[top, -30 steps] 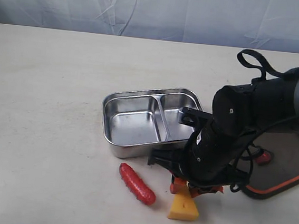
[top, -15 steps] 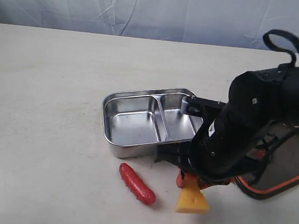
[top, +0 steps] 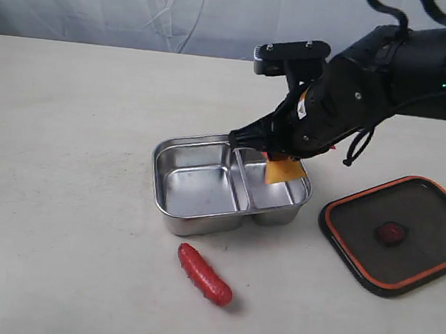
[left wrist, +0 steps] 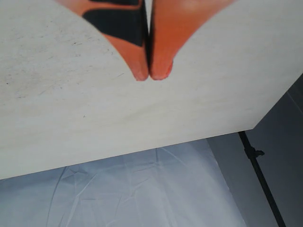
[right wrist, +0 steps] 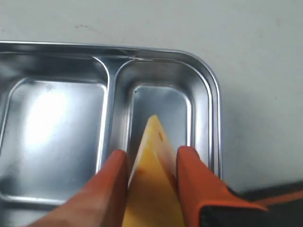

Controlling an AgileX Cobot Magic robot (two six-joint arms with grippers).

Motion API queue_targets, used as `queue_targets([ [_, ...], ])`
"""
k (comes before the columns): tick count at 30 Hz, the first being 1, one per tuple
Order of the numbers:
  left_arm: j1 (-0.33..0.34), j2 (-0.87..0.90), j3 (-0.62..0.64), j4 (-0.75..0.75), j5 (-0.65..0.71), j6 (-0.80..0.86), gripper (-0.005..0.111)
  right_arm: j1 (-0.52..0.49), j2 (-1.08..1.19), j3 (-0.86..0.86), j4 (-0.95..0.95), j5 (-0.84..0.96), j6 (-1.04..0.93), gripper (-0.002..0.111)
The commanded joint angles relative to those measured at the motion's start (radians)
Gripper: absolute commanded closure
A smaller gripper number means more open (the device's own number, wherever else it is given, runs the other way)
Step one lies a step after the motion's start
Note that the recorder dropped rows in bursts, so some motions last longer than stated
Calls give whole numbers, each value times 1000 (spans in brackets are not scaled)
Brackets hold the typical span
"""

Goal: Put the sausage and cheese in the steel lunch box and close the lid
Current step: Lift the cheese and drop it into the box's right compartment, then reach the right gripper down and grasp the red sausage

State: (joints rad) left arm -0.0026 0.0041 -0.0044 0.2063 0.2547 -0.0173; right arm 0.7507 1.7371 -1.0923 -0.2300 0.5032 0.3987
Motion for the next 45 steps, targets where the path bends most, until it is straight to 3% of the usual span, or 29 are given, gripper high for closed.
queue_targets([
  [1,-9,-4,4,-4,-14,0,107,-6,53,-9,-58,-82,-7,108],
  [6,-9,-4,4,-4,-14,0,107,-6,89,-9,-61,-114,-7,105],
  [13,-9,-4,4,-4,-14,0,107,-6,85,-9,-57,-113,-7,63],
  [15,-9,-4,4,-4,-14,0,107,-6,71,-9,-57,-106,-7,59],
  [20,-9,-4,4,-4,-14,0,107,-6,9,-9,-61,-65,-7,75],
  [25,-9,-4,4,-4,-14,0,107,-89,-29,-9,-175,21,225,108],
  [28,-9,-4,4,-4,-14,0,107,-146,3,-9,-148,39,223,108],
  [38,-9,-4,4,-4,-14,0,107,-161,151,-9,-108,85,161,108],
  [45,-9,-4,4,-4,-14,0,107,-158,157,-9,77,79,29,108],
])
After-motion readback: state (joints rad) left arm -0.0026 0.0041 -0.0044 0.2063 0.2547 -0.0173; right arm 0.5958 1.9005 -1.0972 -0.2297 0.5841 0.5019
